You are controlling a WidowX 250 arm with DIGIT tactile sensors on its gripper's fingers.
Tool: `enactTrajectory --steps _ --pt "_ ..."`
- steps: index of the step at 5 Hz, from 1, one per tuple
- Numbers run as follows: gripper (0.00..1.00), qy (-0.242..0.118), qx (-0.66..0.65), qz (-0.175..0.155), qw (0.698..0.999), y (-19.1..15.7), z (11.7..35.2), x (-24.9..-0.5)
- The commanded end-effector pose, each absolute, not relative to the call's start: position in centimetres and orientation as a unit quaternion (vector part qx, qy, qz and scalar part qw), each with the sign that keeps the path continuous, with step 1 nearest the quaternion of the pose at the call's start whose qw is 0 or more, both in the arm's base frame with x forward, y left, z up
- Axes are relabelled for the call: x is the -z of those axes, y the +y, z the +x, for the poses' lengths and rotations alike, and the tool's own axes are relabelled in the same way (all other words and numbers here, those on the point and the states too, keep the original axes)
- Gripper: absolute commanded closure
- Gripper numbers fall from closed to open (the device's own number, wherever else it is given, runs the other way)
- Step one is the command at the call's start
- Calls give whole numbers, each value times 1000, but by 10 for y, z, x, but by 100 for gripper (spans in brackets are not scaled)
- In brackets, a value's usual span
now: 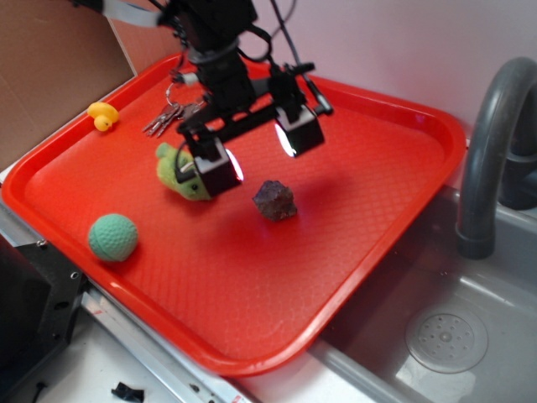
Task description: Grab the rock.
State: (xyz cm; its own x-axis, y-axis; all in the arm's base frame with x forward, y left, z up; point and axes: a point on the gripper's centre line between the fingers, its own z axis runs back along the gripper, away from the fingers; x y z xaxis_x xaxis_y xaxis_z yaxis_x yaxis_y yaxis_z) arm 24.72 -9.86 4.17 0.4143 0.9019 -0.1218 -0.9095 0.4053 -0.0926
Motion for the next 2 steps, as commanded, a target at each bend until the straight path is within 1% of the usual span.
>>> enactTrajectory --steps 1,2 --pt "0 35 -489 -89 867 -125 255 -34" --pt "0 35 -489 -73 869 -130 252 -31"
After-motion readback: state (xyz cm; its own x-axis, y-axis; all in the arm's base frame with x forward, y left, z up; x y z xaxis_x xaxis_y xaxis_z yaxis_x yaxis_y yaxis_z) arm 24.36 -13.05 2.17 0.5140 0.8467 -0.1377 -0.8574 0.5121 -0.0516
